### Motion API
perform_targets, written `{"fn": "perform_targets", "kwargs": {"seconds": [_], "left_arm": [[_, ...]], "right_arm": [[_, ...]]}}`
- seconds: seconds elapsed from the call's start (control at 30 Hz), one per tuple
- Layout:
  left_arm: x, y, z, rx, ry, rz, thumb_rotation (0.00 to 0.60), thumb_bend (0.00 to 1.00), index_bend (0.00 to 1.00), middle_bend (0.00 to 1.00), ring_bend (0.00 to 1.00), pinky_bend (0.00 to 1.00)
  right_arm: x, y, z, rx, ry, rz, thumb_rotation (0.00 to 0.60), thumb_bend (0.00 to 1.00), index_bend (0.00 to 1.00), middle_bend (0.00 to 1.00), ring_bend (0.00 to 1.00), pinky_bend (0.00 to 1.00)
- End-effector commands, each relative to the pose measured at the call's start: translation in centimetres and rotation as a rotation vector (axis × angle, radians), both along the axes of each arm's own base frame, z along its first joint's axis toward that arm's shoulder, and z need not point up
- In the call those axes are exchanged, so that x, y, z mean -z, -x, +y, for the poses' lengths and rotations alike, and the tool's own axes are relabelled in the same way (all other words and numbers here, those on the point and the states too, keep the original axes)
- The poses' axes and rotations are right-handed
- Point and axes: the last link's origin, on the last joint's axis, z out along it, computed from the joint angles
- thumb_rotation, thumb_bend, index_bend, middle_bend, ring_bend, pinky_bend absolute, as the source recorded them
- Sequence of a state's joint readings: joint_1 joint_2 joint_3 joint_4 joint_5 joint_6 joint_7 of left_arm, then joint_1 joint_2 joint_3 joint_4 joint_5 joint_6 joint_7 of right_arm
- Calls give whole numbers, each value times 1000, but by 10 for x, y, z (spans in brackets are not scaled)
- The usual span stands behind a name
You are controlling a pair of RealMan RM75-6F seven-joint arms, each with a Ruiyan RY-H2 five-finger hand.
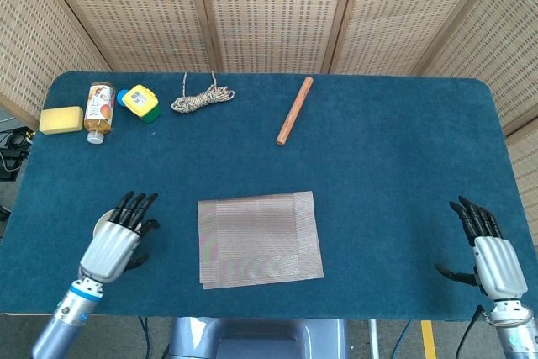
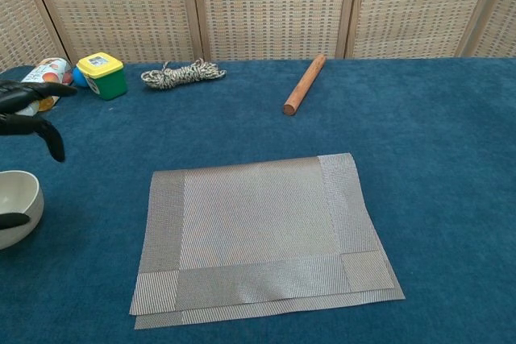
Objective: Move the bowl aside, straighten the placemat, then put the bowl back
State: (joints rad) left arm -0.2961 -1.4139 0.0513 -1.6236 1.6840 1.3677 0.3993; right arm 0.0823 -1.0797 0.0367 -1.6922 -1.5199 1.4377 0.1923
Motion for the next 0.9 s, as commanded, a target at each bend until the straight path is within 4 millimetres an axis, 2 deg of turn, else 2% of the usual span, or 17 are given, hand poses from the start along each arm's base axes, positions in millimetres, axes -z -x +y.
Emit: {"fn": "perform_targets", "kwargs": {"seconds": [0.03, 0.13, 0.33, 0.63, 0.9], "left_arm": [[31, -26, -3, 35, 60, 15, 600, 110, 415, 0, 0, 0], [49, -33, -4, 37, 87, 32, 600, 111, 407, 0, 0, 0], [78, -39, -14, 47, 141, 76, 600, 112, 290, 0, 0, 0], [96, -36, -24, 73, 184, 144, 600, 113, 281, 0, 0, 0], [105, -36, -24, 86, 179, 171, 600, 114, 281, 0, 0, 0]], "right_arm": [[-2, 1, -1, 1, 5, -4, 600, 134, 4, 0, 0, 0], [-3, 1, -1, 0, 8, -1, 600, 134, 4, 0, 0, 0], [-3, 1, -1, 2, 4, -2, 600, 134, 4, 0, 0, 0], [-4, 2, -2, 9, 10, -3, 600, 134, 4, 0, 0, 0], [-4, 3, -2, 13, 9, -6, 600, 134, 4, 0, 0, 0]]}}
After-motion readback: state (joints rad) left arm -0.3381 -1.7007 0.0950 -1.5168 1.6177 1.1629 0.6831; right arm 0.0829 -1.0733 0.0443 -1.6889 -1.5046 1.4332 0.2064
